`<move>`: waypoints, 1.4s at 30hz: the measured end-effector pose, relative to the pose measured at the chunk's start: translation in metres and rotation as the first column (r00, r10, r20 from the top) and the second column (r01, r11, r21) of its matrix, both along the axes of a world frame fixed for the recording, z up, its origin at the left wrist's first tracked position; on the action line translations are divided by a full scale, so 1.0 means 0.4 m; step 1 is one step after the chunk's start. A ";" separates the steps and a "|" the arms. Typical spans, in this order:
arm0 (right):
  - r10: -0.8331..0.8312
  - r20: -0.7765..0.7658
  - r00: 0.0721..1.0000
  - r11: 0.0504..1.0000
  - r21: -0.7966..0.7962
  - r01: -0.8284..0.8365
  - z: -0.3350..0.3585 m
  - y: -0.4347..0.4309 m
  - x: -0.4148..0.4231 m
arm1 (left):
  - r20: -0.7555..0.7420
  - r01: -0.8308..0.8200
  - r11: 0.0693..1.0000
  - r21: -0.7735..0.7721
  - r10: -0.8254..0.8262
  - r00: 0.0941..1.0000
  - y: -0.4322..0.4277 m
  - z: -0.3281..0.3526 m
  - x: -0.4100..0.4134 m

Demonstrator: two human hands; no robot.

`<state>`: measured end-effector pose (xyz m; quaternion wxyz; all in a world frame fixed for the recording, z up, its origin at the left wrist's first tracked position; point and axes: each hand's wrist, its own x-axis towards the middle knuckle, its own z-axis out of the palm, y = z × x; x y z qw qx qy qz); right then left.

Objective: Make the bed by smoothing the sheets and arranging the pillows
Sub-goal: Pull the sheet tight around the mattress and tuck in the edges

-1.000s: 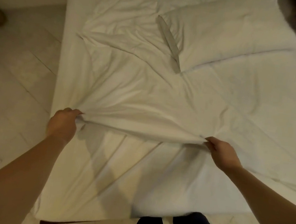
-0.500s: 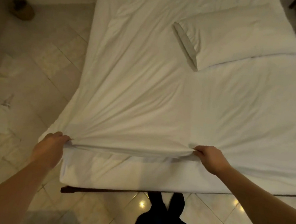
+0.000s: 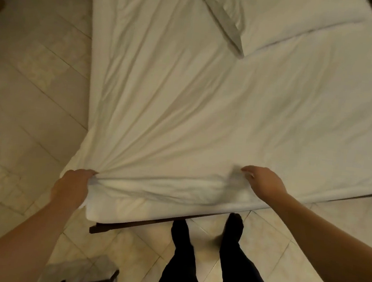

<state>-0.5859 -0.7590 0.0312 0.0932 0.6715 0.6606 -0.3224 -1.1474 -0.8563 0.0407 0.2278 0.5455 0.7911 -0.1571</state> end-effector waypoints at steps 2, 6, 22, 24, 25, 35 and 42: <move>-0.026 0.030 0.999 1.000 0.003 0.026 -0.041 -0.047 -0.022 | -0.010 0.000 0.999 0.046 0.000 1.000 0.000 -0.040 0.037; -0.026 0.047 0.999 0.998 -0.051 0.029 -0.106 -0.104 -0.065 | 0.088 0.084 0.979 0.185 -0.102 0.991 -0.034 -0.136 0.119; 0.160 0.166 0.973 0.987 -0.020 -0.159 -0.311 -0.178 -0.152 | 0.117 0.181 0.980 0.079 -0.189 0.975 -0.176 -0.353 0.164; 0.168 0.134 0.977 0.985 -0.071 -0.160 -0.306 -0.172 -0.150 | 0.137 0.171 0.983 0.068 -0.179 0.974 -0.184 -0.354 0.141; 0.159 0.101 0.982 0.983 -0.110 -0.148 -0.297 -0.174 -0.151 | 0.145 0.168 0.984 0.055 -0.174 0.974 -0.191 -0.349 0.130; 0.199 0.098 0.975 0.954 -0.246 -0.170 -0.244 -0.234 -0.189 | 0.066 0.134 0.985 -0.107 -0.128 0.990 -0.271 -0.290 0.087; 0.184 0.087 0.979 0.936 -0.321 -0.147 -0.183 -0.239 -0.205 | 0.168 0.103 0.931 -0.350 -0.046 0.985 -0.249 -0.243 0.138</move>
